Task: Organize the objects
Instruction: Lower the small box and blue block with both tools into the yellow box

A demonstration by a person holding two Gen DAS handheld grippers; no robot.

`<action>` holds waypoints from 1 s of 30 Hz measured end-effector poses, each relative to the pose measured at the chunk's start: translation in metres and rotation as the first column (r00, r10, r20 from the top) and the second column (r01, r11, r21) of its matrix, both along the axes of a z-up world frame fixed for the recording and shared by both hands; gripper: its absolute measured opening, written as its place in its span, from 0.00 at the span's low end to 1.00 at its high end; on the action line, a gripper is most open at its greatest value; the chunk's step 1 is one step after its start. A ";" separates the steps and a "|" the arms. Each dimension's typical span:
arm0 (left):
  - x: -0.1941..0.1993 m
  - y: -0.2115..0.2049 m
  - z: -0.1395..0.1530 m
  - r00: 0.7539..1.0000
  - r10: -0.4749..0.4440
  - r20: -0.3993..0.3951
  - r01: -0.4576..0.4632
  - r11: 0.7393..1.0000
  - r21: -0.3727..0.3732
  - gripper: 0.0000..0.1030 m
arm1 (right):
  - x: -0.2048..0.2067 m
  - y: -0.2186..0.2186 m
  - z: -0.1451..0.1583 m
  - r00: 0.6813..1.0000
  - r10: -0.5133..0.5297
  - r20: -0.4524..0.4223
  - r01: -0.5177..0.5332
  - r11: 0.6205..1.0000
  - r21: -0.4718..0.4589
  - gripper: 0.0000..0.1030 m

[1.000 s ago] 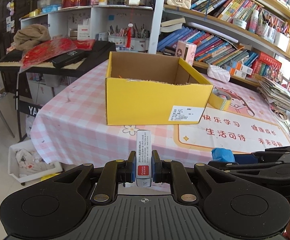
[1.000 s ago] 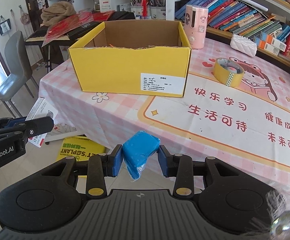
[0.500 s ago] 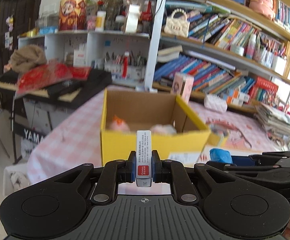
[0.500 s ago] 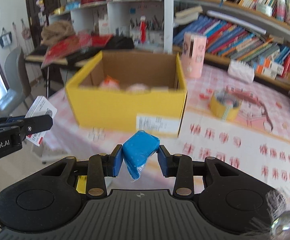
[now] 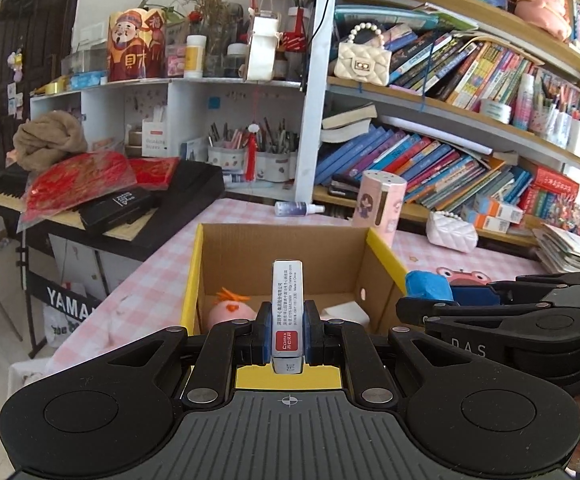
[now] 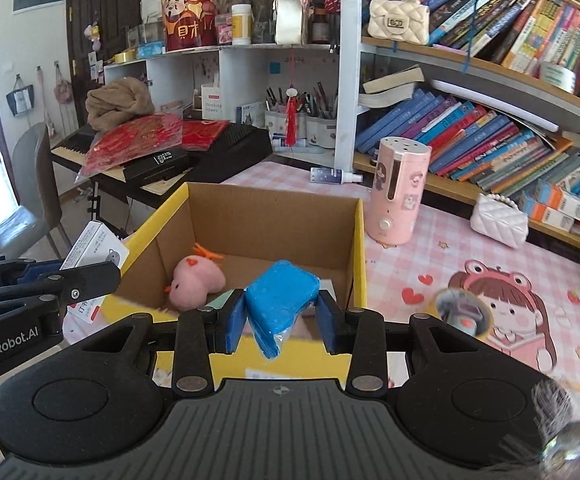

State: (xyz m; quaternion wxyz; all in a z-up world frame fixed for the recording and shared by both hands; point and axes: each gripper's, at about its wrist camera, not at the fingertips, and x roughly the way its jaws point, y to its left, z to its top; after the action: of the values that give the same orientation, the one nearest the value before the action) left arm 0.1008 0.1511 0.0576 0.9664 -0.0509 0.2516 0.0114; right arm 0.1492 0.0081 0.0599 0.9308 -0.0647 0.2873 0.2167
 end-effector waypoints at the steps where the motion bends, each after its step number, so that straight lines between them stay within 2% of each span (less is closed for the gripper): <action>1: 0.006 -0.001 -0.001 1.000 0.005 -0.005 -0.005 1.000 0.002 0.13 | 0.007 0.001 -0.001 1.000 0.008 -0.002 -0.008 1.000 -0.006 0.34; 12: 0.055 -0.003 -0.026 0.993 0.045 -0.106 -0.041 0.999 0.035 0.13 | 0.059 0.022 -0.029 0.990 0.134 -0.035 -0.137 0.984 -0.112 0.34; 22: 0.081 -0.002 -0.048 0.976 0.054 -0.209 -0.047 0.998 0.042 0.13 | 0.086 0.045 -0.054 0.960 0.251 -0.125 -0.273 0.941 -0.200 0.34; 30: 0.093 0.000 -0.060 0.961 0.054 -0.271 -0.047 0.998 0.033 0.13 | 0.103 0.053 -0.058 0.946 0.280 -0.162 -0.312 0.921 -0.231 0.34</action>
State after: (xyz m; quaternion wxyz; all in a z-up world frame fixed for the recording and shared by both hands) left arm 0.1936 0.1515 -0.0029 0.9228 -0.0425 0.3801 0.0462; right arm 0.2521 0.0608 0.0018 0.8512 -0.2122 0.3577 0.3201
